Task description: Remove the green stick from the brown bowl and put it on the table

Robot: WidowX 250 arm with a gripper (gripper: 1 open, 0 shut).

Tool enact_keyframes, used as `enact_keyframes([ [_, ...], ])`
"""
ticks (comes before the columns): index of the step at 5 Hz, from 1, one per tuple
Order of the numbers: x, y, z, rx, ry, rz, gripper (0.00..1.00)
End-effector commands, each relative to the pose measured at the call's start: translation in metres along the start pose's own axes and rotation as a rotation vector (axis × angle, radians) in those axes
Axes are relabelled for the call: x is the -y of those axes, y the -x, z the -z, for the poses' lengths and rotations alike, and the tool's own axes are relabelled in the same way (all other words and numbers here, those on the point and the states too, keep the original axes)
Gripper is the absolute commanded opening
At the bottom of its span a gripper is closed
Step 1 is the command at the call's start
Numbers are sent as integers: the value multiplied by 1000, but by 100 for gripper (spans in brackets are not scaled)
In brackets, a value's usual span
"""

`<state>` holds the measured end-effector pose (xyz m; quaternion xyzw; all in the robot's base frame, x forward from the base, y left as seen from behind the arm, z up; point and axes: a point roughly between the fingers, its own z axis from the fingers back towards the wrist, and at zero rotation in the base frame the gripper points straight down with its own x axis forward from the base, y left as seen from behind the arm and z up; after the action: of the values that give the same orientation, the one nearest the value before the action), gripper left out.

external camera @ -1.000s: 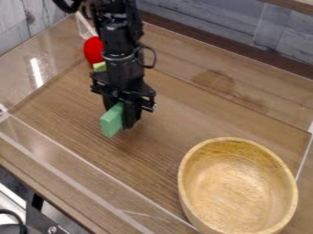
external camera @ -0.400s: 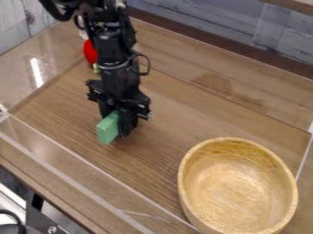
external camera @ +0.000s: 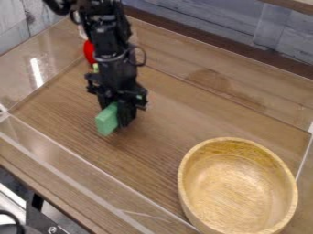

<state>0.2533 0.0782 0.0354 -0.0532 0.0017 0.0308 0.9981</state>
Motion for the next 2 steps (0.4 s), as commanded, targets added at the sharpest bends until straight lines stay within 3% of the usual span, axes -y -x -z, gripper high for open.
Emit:
enact_keyframes([
  [1, 2, -13, -11, 41, -2, -43, 0],
  [2, 1, -2, -6, 41, 8, -101, 0],
])
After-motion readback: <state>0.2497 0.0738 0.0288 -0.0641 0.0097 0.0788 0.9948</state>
